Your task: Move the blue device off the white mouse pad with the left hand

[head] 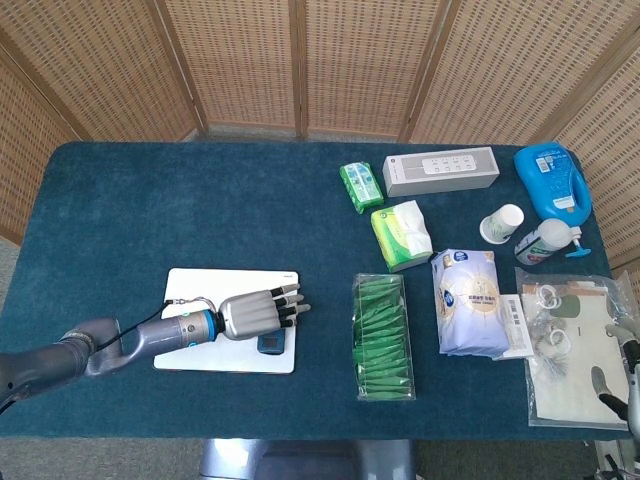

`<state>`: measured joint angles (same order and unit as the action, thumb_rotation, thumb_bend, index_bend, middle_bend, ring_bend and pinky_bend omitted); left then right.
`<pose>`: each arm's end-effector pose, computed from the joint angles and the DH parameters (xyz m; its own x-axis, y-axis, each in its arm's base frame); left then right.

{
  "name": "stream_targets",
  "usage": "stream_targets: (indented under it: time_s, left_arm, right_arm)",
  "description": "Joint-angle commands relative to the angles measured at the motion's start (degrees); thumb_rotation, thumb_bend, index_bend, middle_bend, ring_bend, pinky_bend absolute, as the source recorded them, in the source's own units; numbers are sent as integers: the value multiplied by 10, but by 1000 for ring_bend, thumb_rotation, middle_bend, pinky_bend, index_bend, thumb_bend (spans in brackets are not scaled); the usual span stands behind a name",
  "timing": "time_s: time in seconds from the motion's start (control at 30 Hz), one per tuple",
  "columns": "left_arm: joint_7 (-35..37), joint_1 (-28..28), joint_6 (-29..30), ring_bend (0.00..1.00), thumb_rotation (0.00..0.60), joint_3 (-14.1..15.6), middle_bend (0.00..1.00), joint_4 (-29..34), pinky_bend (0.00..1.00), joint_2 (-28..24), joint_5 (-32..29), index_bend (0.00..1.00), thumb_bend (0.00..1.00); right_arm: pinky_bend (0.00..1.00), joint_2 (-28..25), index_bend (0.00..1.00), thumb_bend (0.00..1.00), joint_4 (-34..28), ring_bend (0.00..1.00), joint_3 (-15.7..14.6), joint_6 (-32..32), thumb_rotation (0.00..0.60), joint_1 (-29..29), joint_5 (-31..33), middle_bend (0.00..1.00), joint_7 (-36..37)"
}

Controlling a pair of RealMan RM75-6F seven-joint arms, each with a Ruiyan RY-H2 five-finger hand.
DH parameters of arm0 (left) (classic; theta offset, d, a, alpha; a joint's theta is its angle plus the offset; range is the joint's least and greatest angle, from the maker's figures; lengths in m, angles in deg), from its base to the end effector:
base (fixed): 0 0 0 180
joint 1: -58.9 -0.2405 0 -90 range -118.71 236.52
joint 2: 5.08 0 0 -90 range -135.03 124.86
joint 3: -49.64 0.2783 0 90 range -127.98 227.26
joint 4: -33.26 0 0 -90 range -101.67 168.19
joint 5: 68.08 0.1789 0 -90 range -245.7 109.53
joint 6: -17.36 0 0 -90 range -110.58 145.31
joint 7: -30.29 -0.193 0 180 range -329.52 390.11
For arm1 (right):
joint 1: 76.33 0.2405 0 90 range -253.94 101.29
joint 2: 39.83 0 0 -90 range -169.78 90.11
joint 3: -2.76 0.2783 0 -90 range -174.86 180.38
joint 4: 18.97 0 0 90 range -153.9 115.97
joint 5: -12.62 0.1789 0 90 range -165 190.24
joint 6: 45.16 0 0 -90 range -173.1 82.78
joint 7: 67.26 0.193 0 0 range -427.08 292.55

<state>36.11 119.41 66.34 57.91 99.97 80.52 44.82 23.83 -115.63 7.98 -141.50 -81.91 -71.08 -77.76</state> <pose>-0.1048 0.3664 -0.0511 0.8685 -0.0643 0.4916 0.1116 -0.9407 -0.3203 -0.3327 -0.1728 0.2388 0.5204 0.1279 0.8443 -0.8454 0.2167 0.4882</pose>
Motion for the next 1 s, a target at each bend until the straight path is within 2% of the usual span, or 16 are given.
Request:
stream_targets:
  time_s: [0.03, 0.57, 0.87, 1.0]
  left_arm:
    - [3, 2, 2, 0, 600, 2, 0, -3, 0, 3, -3, 253, 299]
    - [15, 15, 9, 0, 600, 16, 0, -17, 0, 17, -19, 336, 299]
    - [13, 20, 11, 0, 600, 21, 14, -18, 0, 20, -25, 444, 300]
    - [11, 22, 15, 0, 600, 20, 51, -17, 0, 23, -29, 513, 300]
  right_arm:
    - [246, 0, 268, 315, 0, 121, 0, -1, 600, -1, 0, 226, 0]
    - [246, -1, 268, 316, 1, 121, 1, -4, 600, -5, 0, 226, 1]
    - [246, -1, 267, 314, 3, 121, 1, -6, 600, -8, 1, 226, 4]
    - [246, -3, 267, 310, 4, 121, 1, -11, 600, -12, -1, 226, 9]
